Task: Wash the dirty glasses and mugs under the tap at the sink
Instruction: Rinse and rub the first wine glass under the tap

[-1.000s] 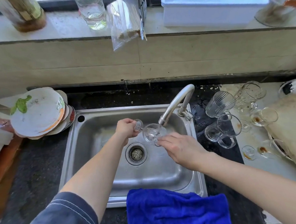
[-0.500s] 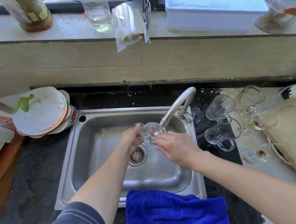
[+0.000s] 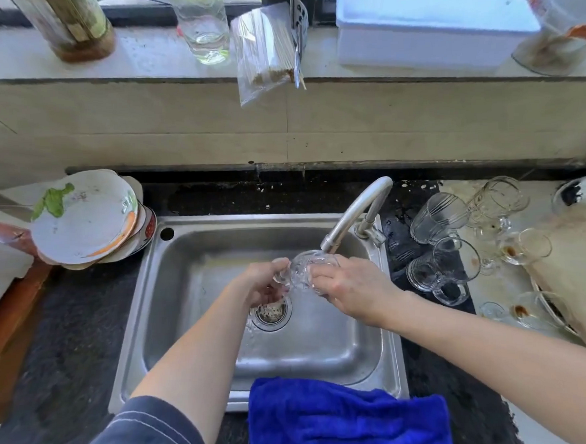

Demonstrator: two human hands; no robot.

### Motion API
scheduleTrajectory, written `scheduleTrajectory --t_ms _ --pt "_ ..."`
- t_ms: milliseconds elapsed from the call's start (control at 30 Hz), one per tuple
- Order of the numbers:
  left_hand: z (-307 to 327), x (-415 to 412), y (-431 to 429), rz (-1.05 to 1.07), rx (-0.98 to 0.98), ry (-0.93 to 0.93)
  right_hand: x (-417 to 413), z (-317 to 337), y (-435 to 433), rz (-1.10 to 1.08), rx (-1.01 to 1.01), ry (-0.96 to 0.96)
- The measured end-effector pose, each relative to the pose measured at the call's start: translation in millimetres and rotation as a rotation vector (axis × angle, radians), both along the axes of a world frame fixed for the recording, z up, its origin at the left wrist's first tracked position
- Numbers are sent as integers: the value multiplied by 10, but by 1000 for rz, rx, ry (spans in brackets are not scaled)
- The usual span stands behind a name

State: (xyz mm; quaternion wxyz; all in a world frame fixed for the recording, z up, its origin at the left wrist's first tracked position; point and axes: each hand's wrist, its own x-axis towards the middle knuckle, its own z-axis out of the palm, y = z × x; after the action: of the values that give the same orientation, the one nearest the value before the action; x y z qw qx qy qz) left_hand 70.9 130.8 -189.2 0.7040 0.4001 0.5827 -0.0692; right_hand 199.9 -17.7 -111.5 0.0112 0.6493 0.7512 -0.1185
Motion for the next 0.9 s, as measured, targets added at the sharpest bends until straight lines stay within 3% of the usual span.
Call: scheduleTrajectory --t_ms 133,200,267,400,533,700,900 --pt "-59 -21 -110 331 -172 -320 -38 6 8 -275 154 215" --pt "-103 66 -235 487 -153 -360 -147 -3 83 -409 129 259" --pt "-145 84 -271 530 -71 -338 -209 -25 45 -362 113 294" --pt "-179 9 -114 380 33 -252 -30 6 -93 -104 113 157" --pt "-112 1 -95 210 40 -152 -40 5 43 -85 -30 58" --pt "-169 -177 -16 68 50 -47 41 45 -81 40 -17 -38" --pt "-114 -238 36 -64 0 -37 92 13 -38 55 -75 -13"
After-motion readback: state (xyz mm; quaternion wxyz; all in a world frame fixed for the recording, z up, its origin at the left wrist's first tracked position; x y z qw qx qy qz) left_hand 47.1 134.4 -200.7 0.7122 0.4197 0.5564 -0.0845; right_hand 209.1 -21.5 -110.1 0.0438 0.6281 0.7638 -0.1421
